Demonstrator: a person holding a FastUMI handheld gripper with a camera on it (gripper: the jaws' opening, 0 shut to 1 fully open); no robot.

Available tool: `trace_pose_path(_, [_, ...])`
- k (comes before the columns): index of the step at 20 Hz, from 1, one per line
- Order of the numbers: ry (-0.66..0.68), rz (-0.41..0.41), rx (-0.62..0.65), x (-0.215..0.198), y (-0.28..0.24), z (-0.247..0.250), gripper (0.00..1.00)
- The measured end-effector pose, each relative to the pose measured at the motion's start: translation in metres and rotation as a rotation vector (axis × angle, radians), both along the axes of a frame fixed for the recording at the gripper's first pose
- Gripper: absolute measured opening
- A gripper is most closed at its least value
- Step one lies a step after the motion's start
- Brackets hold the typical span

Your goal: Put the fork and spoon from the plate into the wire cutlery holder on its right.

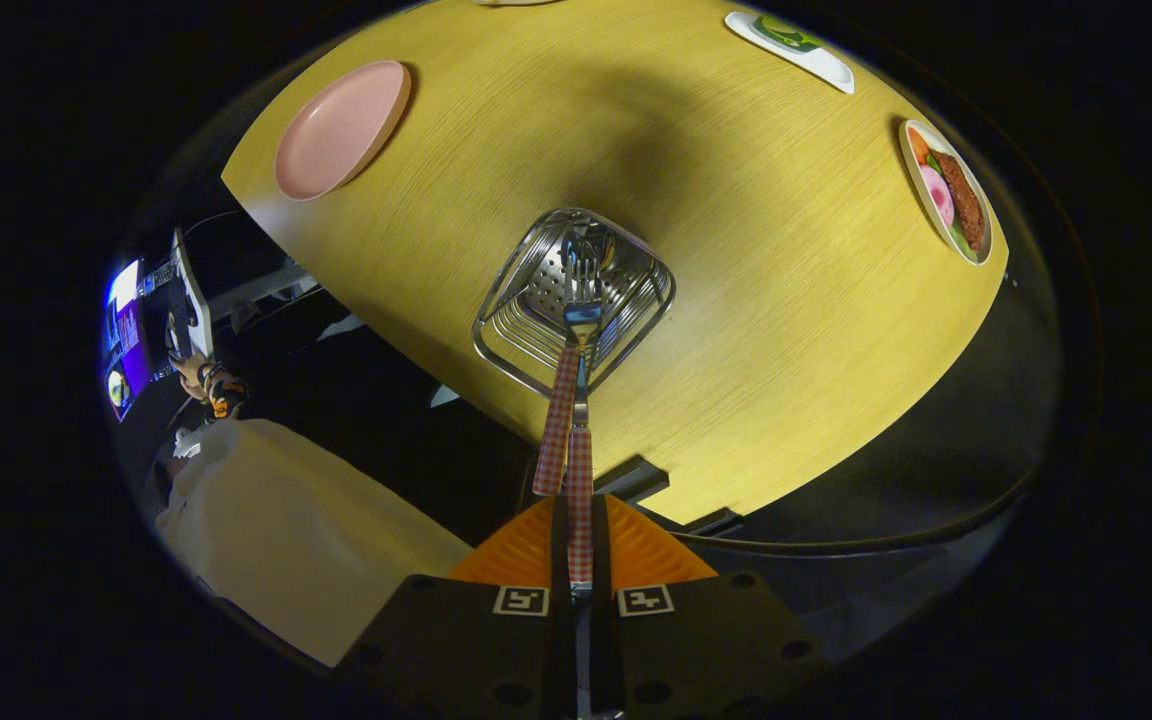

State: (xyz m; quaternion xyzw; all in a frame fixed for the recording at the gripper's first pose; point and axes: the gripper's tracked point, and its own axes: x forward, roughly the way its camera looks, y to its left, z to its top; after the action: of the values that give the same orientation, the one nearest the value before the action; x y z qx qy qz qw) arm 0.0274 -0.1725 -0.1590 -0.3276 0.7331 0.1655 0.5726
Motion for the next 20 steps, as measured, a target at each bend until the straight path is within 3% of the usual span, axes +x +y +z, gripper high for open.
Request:
trace_pose_path(5, [-0.015, -0.022, 0.011, 0.005, 0.007, 0.0, 0.17])
trace_pose_path(8, [-0.061, -0.043, 0.063, 0.01, 0.013, 0.002, 0.4])
trace_pose_path(9, [-0.074, -0.05, 0.081, 0.009, 0.014, 0.004, 0.44])
trace_pose_path(10, [-0.087, -0.053, 0.092, 0.008, 0.014, 0.005, 0.59])
trace_pose_path(13, [-0.125, -0.066, 0.144, 0.002, 0.019, 0.011, 0.7])
trace_pose_path(16, [-0.168, -0.079, 0.207, -0.006, 0.022, 0.018, 0.94])
trace_pose_path(20, [-0.287, -0.122, 0.308, -0.006, 0.033, 0.036, 1.0])
